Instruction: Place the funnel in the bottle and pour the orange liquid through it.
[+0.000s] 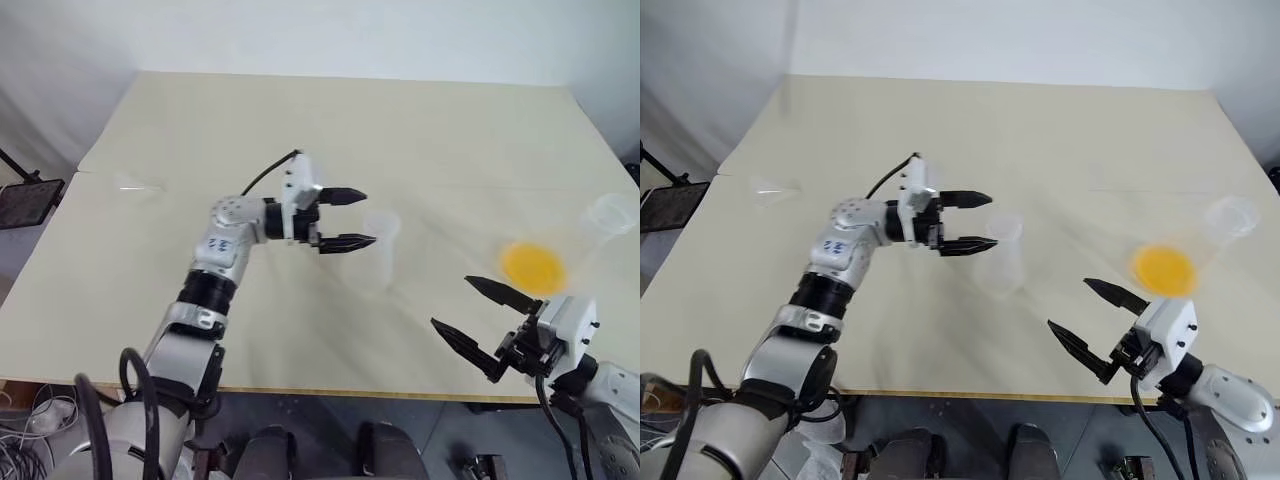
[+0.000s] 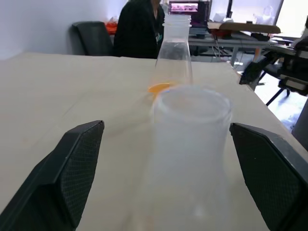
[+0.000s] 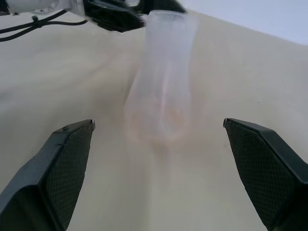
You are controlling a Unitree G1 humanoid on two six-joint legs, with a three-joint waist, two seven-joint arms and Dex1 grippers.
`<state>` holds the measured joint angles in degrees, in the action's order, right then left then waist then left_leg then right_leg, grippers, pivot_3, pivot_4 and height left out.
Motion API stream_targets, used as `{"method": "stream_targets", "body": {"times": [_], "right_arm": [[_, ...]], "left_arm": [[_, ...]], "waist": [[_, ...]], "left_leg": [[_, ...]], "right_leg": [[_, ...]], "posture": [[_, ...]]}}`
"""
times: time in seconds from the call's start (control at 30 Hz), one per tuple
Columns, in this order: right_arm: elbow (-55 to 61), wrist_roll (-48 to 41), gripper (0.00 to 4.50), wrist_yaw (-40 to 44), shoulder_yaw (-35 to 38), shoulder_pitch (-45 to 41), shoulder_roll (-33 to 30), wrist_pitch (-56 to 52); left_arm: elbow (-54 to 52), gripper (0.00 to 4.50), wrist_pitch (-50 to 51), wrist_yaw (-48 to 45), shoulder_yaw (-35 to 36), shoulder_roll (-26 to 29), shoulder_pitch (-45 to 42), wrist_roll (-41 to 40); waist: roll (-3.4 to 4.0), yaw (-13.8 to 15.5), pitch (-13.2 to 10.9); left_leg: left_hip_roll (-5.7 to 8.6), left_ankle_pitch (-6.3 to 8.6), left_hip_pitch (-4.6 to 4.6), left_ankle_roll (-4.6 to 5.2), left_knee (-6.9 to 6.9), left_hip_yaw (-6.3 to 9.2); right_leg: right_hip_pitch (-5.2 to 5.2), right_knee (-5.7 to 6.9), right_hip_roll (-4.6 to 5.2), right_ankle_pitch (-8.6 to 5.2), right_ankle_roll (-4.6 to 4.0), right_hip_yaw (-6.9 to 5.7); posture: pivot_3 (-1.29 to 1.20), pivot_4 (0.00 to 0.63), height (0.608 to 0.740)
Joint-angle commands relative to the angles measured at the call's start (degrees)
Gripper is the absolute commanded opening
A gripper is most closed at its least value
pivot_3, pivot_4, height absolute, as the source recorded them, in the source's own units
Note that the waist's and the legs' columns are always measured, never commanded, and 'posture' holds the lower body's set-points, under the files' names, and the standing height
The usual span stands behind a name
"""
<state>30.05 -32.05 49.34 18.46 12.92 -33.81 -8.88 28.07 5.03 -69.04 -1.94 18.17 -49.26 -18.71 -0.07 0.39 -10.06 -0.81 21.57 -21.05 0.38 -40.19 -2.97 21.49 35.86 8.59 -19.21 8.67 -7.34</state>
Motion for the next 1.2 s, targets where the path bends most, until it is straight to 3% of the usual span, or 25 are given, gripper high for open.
{"method": "stream_targets", "body": {"times": [0.03, 0.4, 0.57, 0.7, 0.83, 1.0, 1.2], "right_arm": [[-0.53, -1.25, 4.5, 1.4, -2.01, -3.72, -0.91, -0.07], [-7.98, -1.77, 4.5, 5.93, -10.06, -17.58, -0.56, -2.02], [-8.97, -3.24, 4.5, 7.92, -12.42, -22.61, -0.23, -3.6], [-9.73, -3.32, 4.5, 8.32, -12.52, -23.15, -0.29, -4.18], [-9.73, -3.97, 4.5, 8.54, -12.58, -23.05, -0.56, -5.17], [-9.36, -3.75, 4.5, 8.09, -12.11, -23.05, -0.48, -5.21], [-8.62, -3.03, 4.5, 6.97, -11.48, -21.87, -0.51, -4.63]], "left_arm": [[-6.39, 4.44, -1.43, 2.6, 5.78, 2.97, 2.95, -3.1], [-23.84, 4.44, 2.33, 13.94, 20.01, 11.54, 28.49, -7.62], [-32.19, 4.44, 2.25, 24.93, 32.8, 9.91, 44.06, -10.6], [-35.56, 4.44, 1.15, 33.62, 39.03, 6.74, 50.45, -10.99], [-35.97, 4.44, 0.43, 39.76, 42.76, 4.65, 53.27, -11.07], [-34.94, 4.44, 0.16, 44.03, 42.16, 3.82, 53.43, -10.04], [-31.59, 4.44, 2.16, 49.66, 39.74, 5.03, 47.11, -9.18]], "waist": [[0.0, -0.25, 0.0], [0.0, -0.22, 0.0], [0.0, -0.97, 0.0], [-0.02, -0.15, 0.01], [-0.09, 0.12, 0.05], [-0.09, 0.0, 0.05], [-0.1, 0.0, 0.06]], "left_leg": [[0.0, 0.0, -0.01, 0.0, -0.01, 0.03], [0.03, 0.0, -0.03, 0.0, -0.09, 0.71], [-0.01, 0.0, -0.01, 0.0, -0.04, 0.73], [0.02, 0.0, 0.02, -0.01, -0.08, 0.77], [0.04, 0.01, 0.02, 0.0, -0.12, 0.83], [0.05, 0.01, 0.02, 0.0, -0.11, 0.79], [0.05, 0.01, 0.03, 0.0, -0.11, 0.8]], "right_leg": [[0.0, 0.01, 0.0, 0.0, 0.0, -0.01], [-0.06, 0.08, 0.05, 0.0, 0.0, -0.02], [-0.06, 0.05, 0.07, 0.0, 0.0, -0.02], [-0.13, 0.06, 0.09, 0.0, 0.0, 0.0], [-0.2, 0.03, 0.11, 0.0, 0.0, 0.02], [-0.19, 0.03, 0.11, 0.0, 0.0, 0.01], [-0.19, 0.05, 0.09, 0.0, 0.0, -0.01]], "posture": [[0.0, 0.15, 0.74], [0.0, 0.15, 0.74], [0.0, 0.15, 0.74], [0.0, 0.15, 0.74], [0.0, 0.15, 0.74], [0.0, 0.15, 0.74], [0.0, 0.15, 0.74]]}}
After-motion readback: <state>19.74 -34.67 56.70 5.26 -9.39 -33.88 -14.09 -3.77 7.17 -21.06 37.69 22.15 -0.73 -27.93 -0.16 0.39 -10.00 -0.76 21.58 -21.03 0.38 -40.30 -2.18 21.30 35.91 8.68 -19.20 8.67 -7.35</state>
